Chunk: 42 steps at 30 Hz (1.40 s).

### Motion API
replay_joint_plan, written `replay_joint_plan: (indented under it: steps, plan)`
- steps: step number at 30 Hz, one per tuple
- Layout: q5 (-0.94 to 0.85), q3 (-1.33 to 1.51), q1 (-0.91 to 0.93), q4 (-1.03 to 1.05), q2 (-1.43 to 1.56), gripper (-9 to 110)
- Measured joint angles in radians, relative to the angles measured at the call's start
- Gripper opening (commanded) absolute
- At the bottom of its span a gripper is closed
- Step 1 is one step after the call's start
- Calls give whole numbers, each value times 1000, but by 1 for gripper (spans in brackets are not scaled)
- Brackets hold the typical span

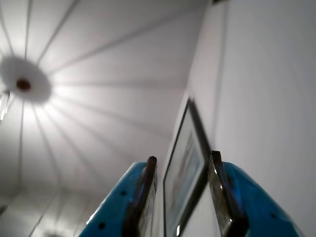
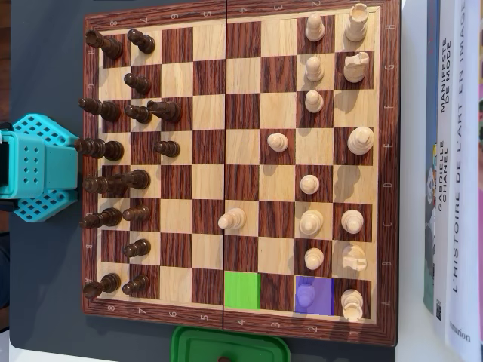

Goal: Play chess

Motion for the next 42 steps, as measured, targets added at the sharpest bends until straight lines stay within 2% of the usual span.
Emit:
replay_joint_plan:
  steps: [22,26,33,38,42]
  plan:
    - [-2,0,-2,960,-14,16]
    - [-49,-37,-2,1244,-15,16]
    - [-115,-301,60,1870,-14,16]
    - [-115,-405,137,2126,-12,16]
    - [-115,-451,178,2206,-14,16]
